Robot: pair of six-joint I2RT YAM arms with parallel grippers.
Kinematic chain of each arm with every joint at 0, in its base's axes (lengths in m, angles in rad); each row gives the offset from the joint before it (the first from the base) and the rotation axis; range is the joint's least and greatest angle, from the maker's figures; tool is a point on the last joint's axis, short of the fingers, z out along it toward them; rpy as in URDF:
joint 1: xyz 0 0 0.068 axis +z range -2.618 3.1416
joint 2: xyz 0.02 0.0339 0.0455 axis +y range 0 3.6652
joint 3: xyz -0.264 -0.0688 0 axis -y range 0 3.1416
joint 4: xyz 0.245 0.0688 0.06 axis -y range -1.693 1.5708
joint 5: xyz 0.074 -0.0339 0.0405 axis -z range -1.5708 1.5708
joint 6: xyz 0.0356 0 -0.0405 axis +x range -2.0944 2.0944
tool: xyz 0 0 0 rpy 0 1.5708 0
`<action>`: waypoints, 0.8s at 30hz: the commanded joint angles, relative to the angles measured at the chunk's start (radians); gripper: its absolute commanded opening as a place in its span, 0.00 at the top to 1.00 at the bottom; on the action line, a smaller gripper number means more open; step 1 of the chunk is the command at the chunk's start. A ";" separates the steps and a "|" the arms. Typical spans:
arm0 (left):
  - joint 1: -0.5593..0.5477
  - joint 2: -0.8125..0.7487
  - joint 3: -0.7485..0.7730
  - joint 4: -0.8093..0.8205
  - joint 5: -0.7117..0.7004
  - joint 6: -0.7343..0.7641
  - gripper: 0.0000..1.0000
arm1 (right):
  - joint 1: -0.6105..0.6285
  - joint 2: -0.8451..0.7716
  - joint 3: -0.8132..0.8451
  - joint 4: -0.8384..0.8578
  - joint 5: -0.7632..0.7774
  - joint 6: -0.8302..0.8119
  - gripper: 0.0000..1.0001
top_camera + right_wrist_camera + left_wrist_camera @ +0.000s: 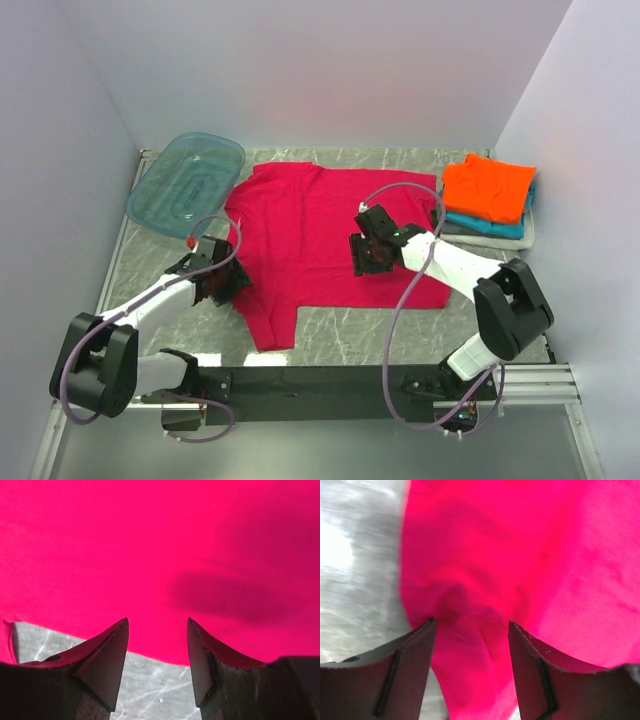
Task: Fold and stack the t-shirts
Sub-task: Flatten the tshirt out
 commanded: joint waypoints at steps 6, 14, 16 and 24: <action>0.128 0.003 -0.029 0.050 0.026 0.078 0.34 | 0.005 0.078 -0.011 0.099 -0.035 0.009 0.43; 0.202 0.009 -0.003 0.030 0.025 0.124 0.34 | 0.021 0.163 0.006 0.119 -0.049 0.012 0.43; 0.210 0.014 0.017 0.015 -0.012 0.127 0.34 | 0.027 0.189 0.015 0.119 -0.073 0.011 0.43; 0.176 -0.124 0.075 -0.054 -0.148 0.112 0.35 | 0.047 0.236 0.043 0.114 -0.078 0.015 0.44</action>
